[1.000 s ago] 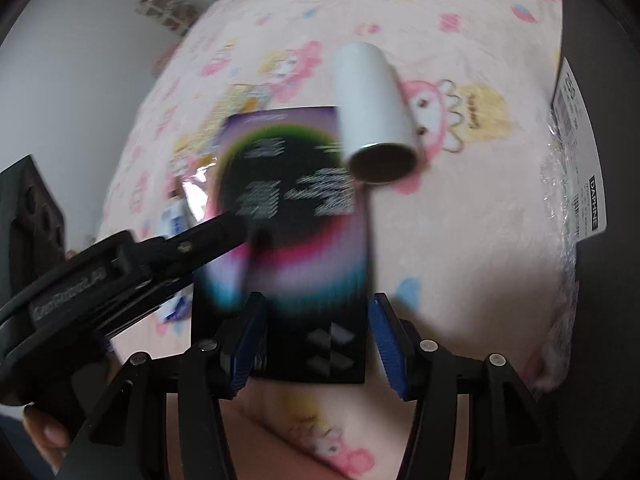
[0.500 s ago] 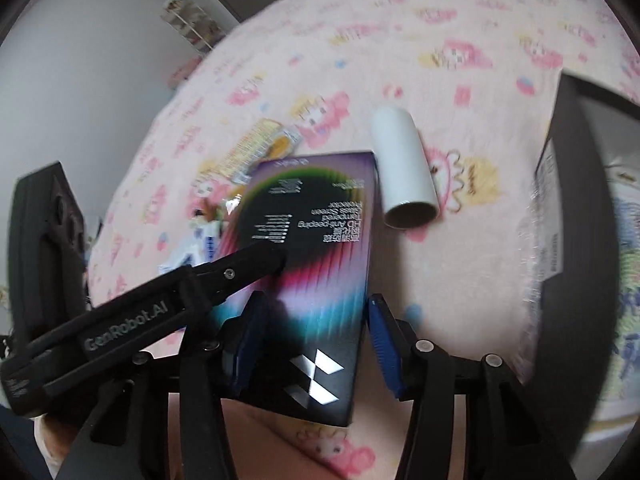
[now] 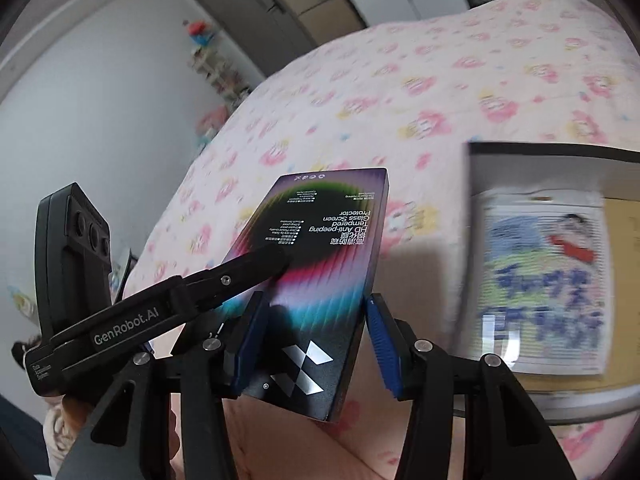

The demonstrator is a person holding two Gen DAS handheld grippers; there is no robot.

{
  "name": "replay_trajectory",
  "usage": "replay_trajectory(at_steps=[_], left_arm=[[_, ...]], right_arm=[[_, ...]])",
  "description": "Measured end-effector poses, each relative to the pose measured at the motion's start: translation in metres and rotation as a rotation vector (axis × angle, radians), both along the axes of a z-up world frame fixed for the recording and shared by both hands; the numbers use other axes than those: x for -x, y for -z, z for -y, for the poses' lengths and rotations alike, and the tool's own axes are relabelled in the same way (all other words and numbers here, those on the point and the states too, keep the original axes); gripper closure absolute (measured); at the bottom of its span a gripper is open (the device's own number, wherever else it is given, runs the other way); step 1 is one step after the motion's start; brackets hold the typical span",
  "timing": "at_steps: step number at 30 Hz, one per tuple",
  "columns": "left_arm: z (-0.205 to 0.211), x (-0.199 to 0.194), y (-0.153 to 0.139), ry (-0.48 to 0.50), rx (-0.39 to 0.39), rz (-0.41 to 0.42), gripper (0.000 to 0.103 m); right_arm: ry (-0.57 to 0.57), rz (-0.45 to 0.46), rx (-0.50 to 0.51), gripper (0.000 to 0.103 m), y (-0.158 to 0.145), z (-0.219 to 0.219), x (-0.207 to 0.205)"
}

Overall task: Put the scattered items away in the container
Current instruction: 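Lift the screen-protector box with the right gripper and carry it to the black box, then lower the screen-protector box beside the bead-art kit and open the right gripper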

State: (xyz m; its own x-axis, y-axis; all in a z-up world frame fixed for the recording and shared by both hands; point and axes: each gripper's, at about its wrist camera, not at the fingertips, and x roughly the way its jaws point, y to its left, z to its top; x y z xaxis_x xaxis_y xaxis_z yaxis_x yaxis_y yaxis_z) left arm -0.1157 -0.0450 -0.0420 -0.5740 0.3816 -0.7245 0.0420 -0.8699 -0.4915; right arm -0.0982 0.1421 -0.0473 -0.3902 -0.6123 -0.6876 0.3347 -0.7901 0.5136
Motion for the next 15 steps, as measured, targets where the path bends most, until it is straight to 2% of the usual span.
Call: replay_trajectory(at_steps=[6, 11, 15], left_arm=[[-0.082, 0.031, -0.001, 0.146, -0.034, -0.007, 0.053], [-0.148, 0.052, 0.026, 0.238, -0.045, 0.064, 0.053], [-0.182, 0.069, 0.048, 0.286, -0.022, 0.125, 0.053]], right_arm=[[0.118, -0.024, 0.004, 0.058, -0.005, -0.083, 0.002], [0.199, 0.006, -0.033, 0.058, 0.01, -0.148, 0.015], [0.255, 0.04, -0.027, 0.058, 0.033, -0.181, 0.025]])
